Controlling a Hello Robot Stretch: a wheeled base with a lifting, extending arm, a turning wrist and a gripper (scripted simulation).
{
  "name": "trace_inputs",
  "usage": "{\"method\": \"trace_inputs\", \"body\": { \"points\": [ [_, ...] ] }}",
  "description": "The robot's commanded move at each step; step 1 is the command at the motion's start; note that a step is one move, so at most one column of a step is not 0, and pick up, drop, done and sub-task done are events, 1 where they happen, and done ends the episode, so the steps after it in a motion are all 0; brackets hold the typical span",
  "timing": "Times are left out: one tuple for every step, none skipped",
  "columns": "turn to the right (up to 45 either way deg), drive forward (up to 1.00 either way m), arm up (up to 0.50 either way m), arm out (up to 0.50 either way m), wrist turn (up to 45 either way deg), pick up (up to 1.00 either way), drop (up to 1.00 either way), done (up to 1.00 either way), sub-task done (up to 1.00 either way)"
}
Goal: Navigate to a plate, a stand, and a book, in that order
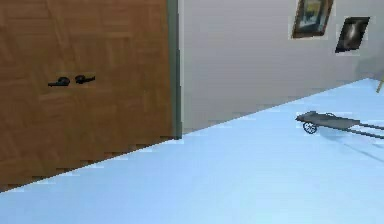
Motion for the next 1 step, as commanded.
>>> {"method": "trace_inputs", "body": {
  "points": [
    [45.0, 0.00, 0.00, 0.00, 0.0, 0.00, 0.00, 0.00, 0.00]
  ]
}}
